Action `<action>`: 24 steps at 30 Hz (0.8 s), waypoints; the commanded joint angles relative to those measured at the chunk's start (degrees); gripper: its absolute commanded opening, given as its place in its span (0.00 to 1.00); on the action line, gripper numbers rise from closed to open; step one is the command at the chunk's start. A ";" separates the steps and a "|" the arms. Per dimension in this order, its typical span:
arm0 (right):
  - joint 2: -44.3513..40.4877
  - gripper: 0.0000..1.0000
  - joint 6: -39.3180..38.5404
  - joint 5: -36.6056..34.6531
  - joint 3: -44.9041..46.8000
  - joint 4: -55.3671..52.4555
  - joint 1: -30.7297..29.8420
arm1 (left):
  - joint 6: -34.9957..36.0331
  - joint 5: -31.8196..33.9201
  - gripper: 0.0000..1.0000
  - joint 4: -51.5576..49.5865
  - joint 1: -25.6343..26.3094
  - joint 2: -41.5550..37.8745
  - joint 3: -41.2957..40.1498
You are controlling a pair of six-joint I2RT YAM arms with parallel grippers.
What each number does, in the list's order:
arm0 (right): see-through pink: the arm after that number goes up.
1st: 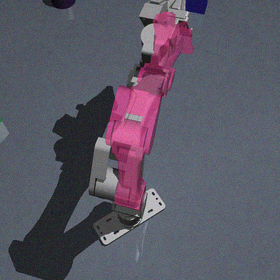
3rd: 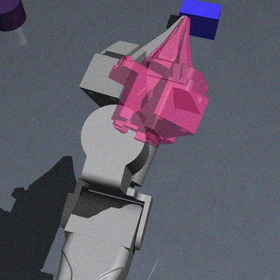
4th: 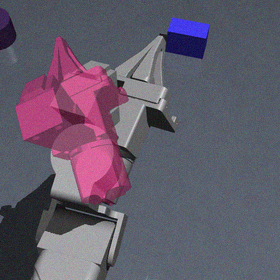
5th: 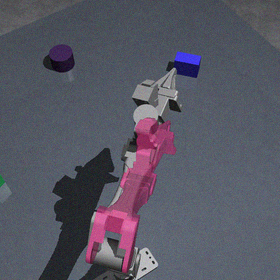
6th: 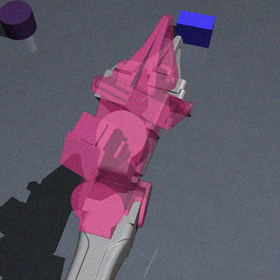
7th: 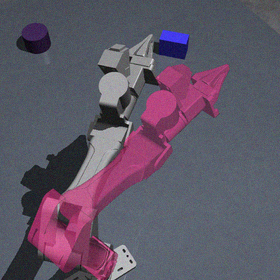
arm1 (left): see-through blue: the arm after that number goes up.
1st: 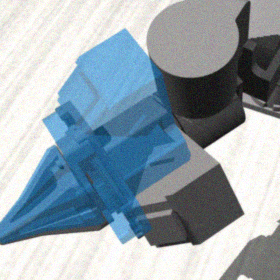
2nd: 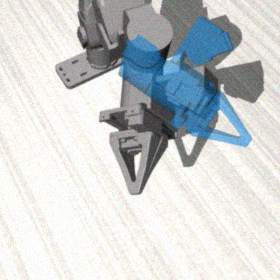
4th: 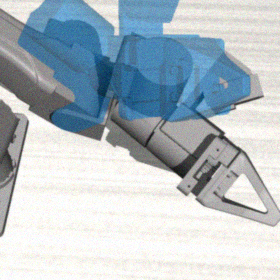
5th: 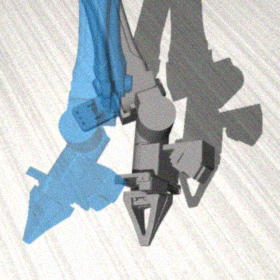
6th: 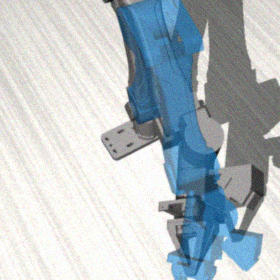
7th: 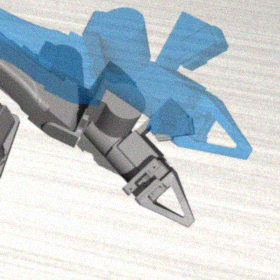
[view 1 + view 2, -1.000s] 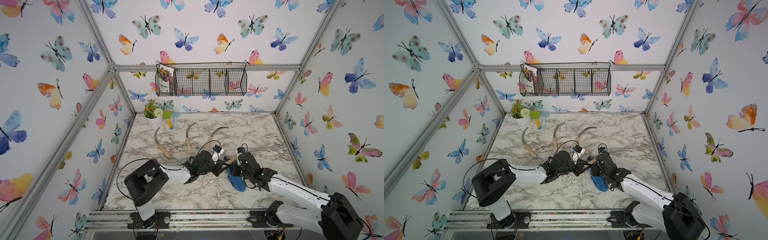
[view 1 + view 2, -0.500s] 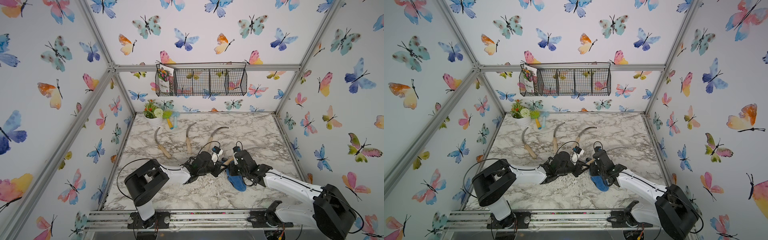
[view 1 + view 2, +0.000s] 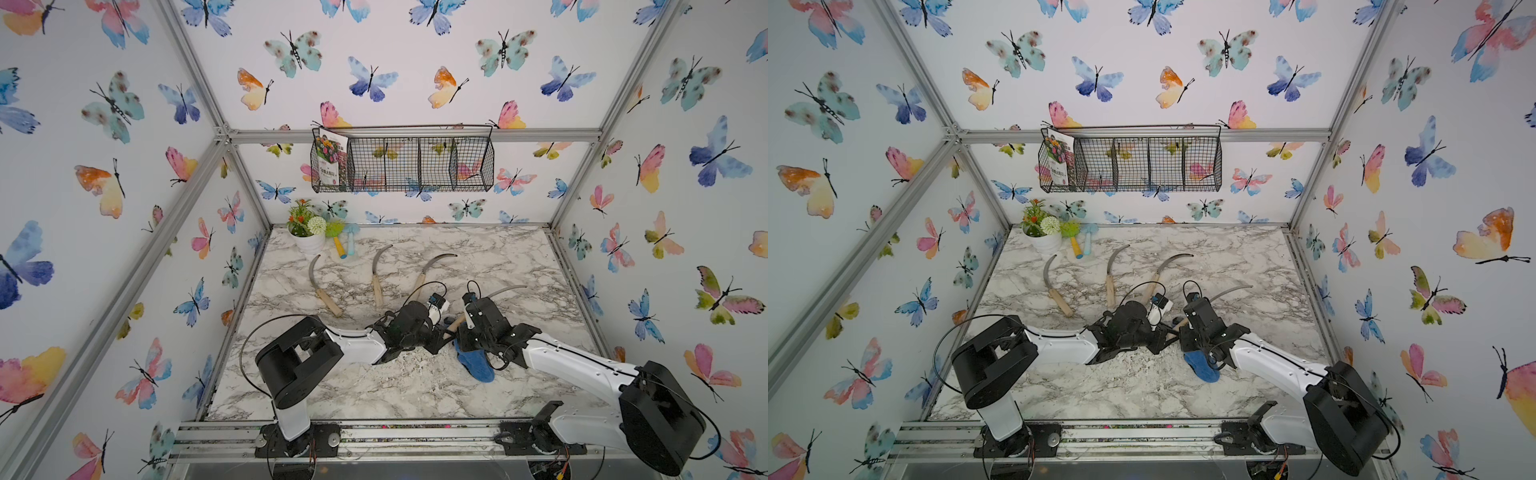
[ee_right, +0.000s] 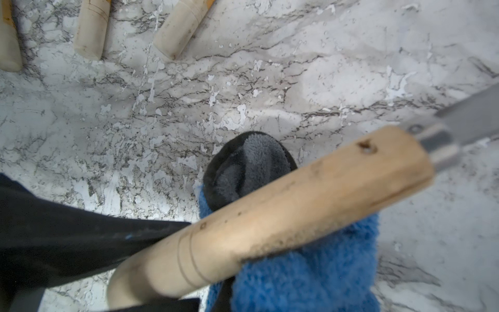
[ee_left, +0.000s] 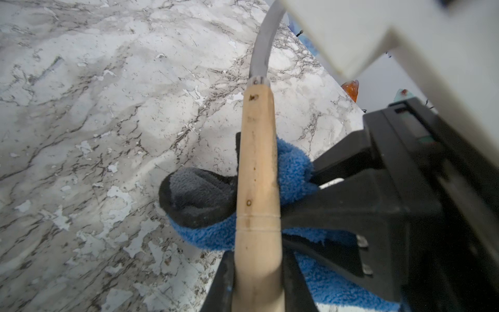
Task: Wipe small sickles with rags
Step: Adjust the small sickle.
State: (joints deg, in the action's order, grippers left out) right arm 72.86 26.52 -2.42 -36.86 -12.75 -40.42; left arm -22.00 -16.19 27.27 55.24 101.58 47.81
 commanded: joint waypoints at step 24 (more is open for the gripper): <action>-12.25 0.01 -0.42 7.30 0.07 25.43 -3.08 | -2.13 -11.02 0.00 2.00 -1.81 -18.90 -10.43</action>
State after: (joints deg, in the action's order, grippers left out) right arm 62.41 24.91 0.14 -36.49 -3.11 -42.70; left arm -24.93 -19.75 30.68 52.05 86.30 38.65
